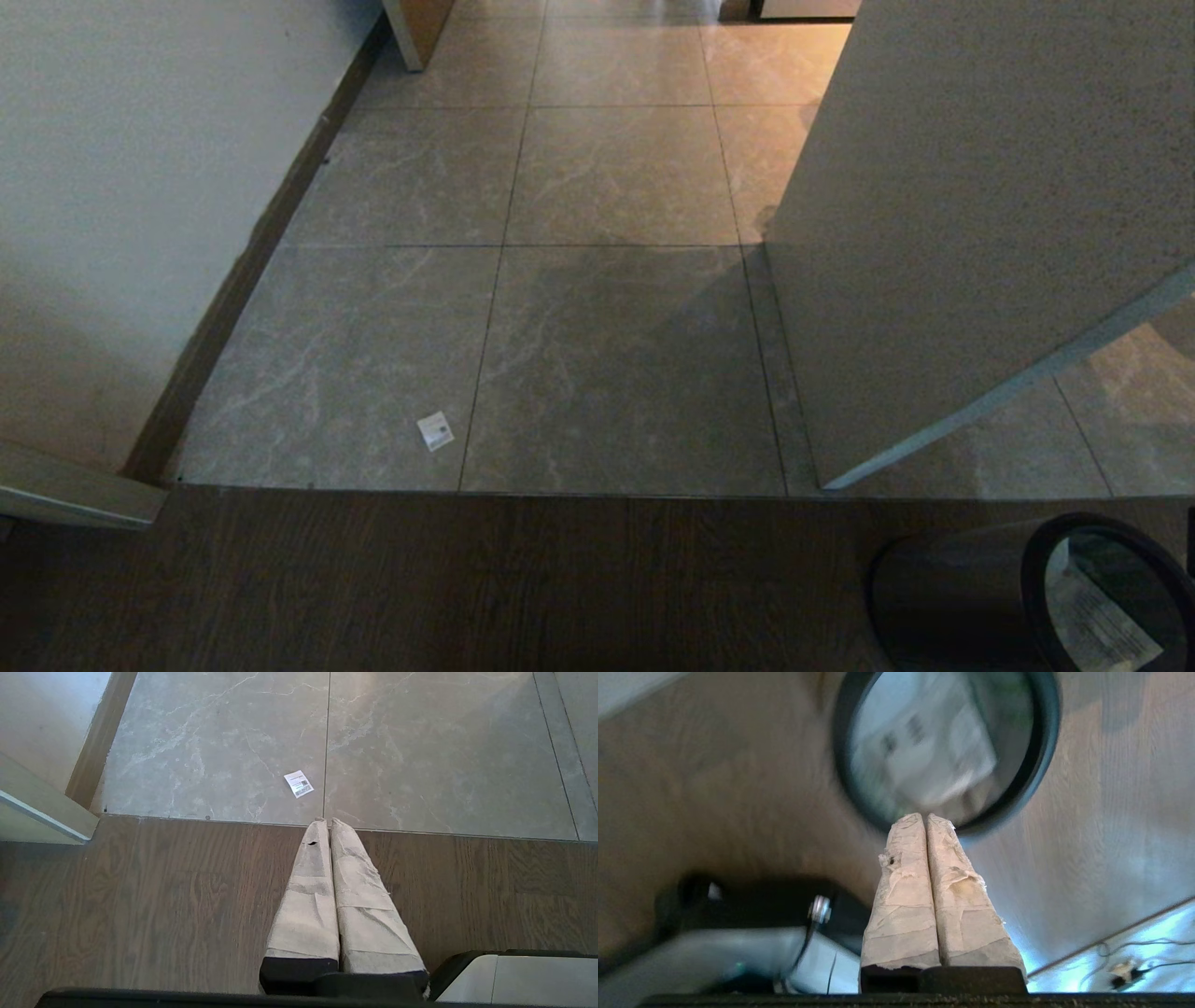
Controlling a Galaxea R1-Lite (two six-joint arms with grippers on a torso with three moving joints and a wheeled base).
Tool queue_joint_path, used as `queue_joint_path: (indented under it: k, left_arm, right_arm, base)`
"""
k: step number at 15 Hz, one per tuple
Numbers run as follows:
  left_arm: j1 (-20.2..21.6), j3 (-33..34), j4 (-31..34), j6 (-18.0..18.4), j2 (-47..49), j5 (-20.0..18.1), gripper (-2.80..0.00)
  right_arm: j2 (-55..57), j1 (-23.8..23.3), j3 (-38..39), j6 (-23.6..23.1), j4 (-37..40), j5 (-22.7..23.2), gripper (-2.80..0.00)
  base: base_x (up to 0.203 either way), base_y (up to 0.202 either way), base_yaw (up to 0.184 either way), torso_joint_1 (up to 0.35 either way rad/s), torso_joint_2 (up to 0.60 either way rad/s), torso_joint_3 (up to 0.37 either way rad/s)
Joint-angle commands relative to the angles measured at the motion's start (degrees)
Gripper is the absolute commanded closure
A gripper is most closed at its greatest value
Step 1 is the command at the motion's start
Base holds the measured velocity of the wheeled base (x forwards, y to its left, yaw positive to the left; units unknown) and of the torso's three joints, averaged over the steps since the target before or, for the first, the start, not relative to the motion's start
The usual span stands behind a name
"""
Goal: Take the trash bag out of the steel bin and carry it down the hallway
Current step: Place the outer trash can on the ground
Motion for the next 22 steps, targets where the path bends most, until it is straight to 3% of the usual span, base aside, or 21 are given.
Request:
queue_joint_path:
  k: [1, 2, 3, 5, 7, 10, 14, 18, 22]
  left_arm:
    - [0.0, 0.0, 0.0, 0.0, 0.0, 0.0, 0.0]
    - [0.0, 0.0, 0.0, 0.0, 0.0, 0.0, 0.0]
    - [0.0, 0.0, 0.0, 0.0, 0.0, 0.0, 0.0]
    - [0.0, 0.0, 0.0, 0.0, 0.0, 0.0, 0.0]
    - [0.0, 0.0, 0.0, 0.0, 0.0, 0.0, 0.0]
    - [0.0, 0.0, 0.0, 0.0, 0.0, 0.0, 0.0]
    - [0.0, 0.0, 0.0, 0.0, 0.0, 0.0, 0.0]
    - [0.0, 0.0, 0.0, 0.0, 0.0, 0.0, 0.0]
    - [0.0, 0.0, 0.0, 0.0, 0.0, 0.0, 0.0]
  right_arm:
    - [11.1, -7.8, -0.9, -2.9, -6.4, 4.6, 0.0]
    - [13.7, -10.5, -1.4, -4.5, -10.0, 6.8, 0.0]
    - [16.4, -13.4, -1.7, -7.9, -13.4, 9.3, -2.8]
    - [20.3, -18.2, -2.0, -14.8, -17.5, 14.1, -2.8]
    - [22.9, -21.2, -2.4, -16.5, -20.0, 17.7, -2.8]
    - [23.1, -23.1, -0.7, -20.8, -19.8, 18.1, -2.8]
    - [26.3, -23.5, -1.0, -22.8, -20.3, 18.9, -2.8]
    - [32.5, -28.5, -1.1, -32.5, -25.3, 19.1, -2.8]
    - [35.7, -30.7, -1.1, -38.4, -26.9, 19.2, -2.8]
  base:
    - [0.0, 0.0, 0.0, 0.0, 0.0, 0.0]
    - [0.0, 0.0, 0.0, 0.0, 0.0, 0.0]
    - [0.0, 0.0, 0.0, 0.0, 0.0, 0.0]
    - [0.0, 0.0, 0.0, 0.0, 0.0, 0.0]
    - [0.0, 0.0, 0.0, 0.0, 0.0, 0.0]
    - [0.0, 0.0, 0.0, 0.0, 0.0, 0.0]
    - [0.0, 0.0, 0.0, 0.0, 0.0, 0.0]
    - [0.0, 0.0, 0.0, 0.0, 0.0, 0.0]
    - [0.0, 0.0, 0.0, 0.0, 0.0, 0.0]
